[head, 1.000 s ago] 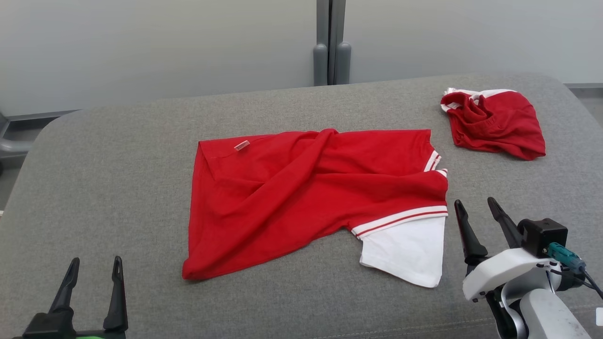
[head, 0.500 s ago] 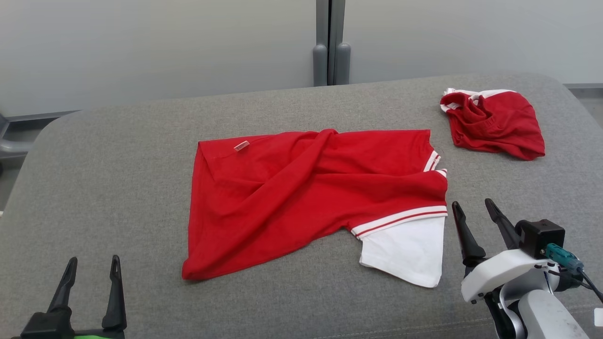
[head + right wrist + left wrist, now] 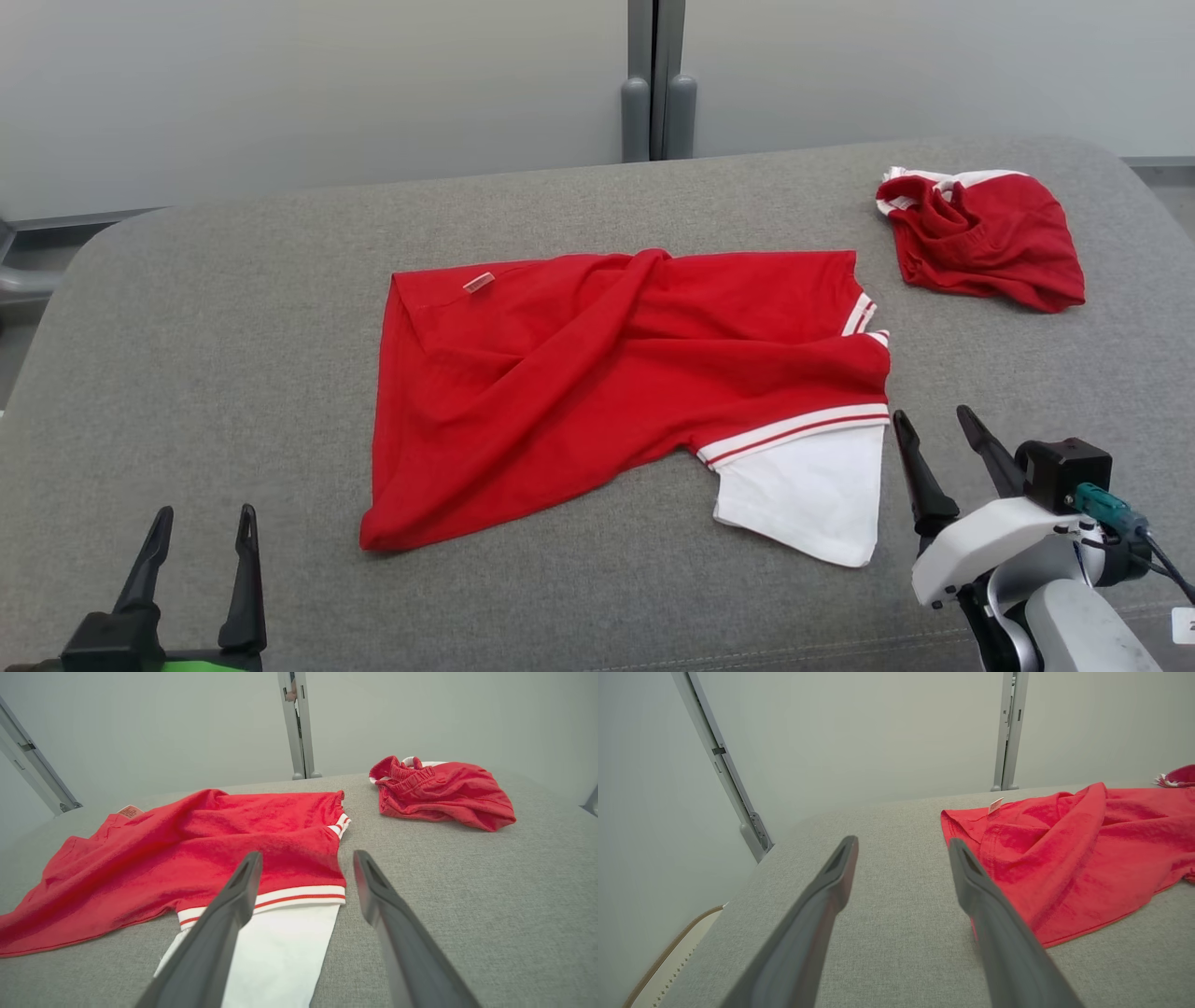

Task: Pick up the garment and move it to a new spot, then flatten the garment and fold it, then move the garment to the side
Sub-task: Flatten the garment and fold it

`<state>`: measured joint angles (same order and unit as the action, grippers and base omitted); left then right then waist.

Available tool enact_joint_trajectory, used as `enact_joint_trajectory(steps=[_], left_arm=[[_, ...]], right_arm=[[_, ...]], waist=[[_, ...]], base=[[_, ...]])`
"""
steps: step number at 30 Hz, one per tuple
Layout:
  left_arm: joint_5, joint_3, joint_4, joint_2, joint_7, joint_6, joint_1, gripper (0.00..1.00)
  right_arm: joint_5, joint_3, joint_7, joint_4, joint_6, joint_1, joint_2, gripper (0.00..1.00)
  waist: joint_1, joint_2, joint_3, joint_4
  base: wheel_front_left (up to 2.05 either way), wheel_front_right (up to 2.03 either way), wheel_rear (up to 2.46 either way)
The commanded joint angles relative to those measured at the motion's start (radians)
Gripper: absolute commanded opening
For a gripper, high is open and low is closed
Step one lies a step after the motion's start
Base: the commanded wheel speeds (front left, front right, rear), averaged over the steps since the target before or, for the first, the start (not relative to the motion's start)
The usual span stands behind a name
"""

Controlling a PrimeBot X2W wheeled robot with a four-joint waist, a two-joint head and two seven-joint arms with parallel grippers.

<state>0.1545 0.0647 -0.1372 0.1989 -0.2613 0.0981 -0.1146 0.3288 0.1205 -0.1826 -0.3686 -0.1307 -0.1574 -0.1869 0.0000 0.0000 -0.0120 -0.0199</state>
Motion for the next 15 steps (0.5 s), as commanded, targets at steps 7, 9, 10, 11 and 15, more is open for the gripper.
enact_joint_trajectory(steps=[7,9,10,11,15], left_arm=[[0.007,-0.052,-0.062,0.006,-0.003,0.018,0.036,1.0],[0.017,-0.071,-0.089,0.007,-0.003,0.023,0.048,1.0],[0.024,-0.084,-0.102,0.007,0.0,0.024,0.055,1.0],[0.029,-0.096,-0.114,0.008,0.001,0.025,0.062,1.0],[0.062,-0.158,-0.181,0.017,0.006,0.03,0.107,1.0]], right_arm=[[0.027,0.019,0.049,-0.023,0.0,0.011,0.002,1.0],[0.036,0.024,0.066,-0.032,0.0,0.01,0.004,1.0],[0.04,0.028,0.075,-0.035,0.0,0.009,0.003,1.0],[0.043,0.03,0.083,-0.038,0.0,0.007,0.003,1.0],[0.063,0.043,0.133,-0.067,0.0,-0.002,0.004,1.0]], waist=[[0.0,0.0,0.012,-0.001],[0.0,0.0,0.017,-0.004],[0.0,0.0,0.021,-0.006],[0.0,0.0,0.025,-0.008],[0.0,0.0,0.05,-0.017]], base=[[0.0,0.0,0.0],[0.0,0.0,0.0],[0.0,0.0,0.0],[0.0,0.0,0.0],[0.0,0.0,0.0]])
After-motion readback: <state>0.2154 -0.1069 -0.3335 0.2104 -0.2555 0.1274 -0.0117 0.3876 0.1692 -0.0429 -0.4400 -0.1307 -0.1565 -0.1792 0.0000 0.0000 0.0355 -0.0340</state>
